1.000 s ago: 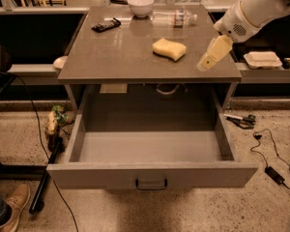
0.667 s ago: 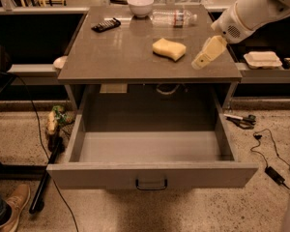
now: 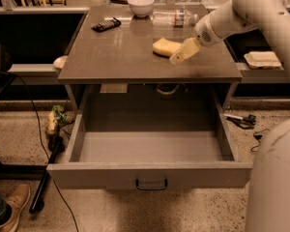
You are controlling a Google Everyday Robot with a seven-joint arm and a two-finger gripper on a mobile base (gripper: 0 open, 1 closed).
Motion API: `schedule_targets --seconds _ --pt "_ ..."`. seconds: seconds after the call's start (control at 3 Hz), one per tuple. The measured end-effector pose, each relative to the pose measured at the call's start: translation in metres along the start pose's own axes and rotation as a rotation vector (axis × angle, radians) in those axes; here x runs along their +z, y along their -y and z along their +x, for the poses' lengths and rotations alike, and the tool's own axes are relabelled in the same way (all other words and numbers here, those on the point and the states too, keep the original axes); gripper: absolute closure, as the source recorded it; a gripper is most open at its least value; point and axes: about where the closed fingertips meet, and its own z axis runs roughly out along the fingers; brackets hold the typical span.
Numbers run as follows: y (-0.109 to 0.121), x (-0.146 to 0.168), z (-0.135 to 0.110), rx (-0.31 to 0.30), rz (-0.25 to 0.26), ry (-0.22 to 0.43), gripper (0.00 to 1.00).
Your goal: Place sponge into top drawer
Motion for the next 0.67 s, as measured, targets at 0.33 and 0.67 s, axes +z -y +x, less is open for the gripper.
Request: schedule_targets --seconds 0.33,0.67 --pt "0.011 0.024 -0.007 0.04 0.022 0.044 0.0" --pt "0.018 0.04 -0.015 0.056 0.045 0.071 0.0"
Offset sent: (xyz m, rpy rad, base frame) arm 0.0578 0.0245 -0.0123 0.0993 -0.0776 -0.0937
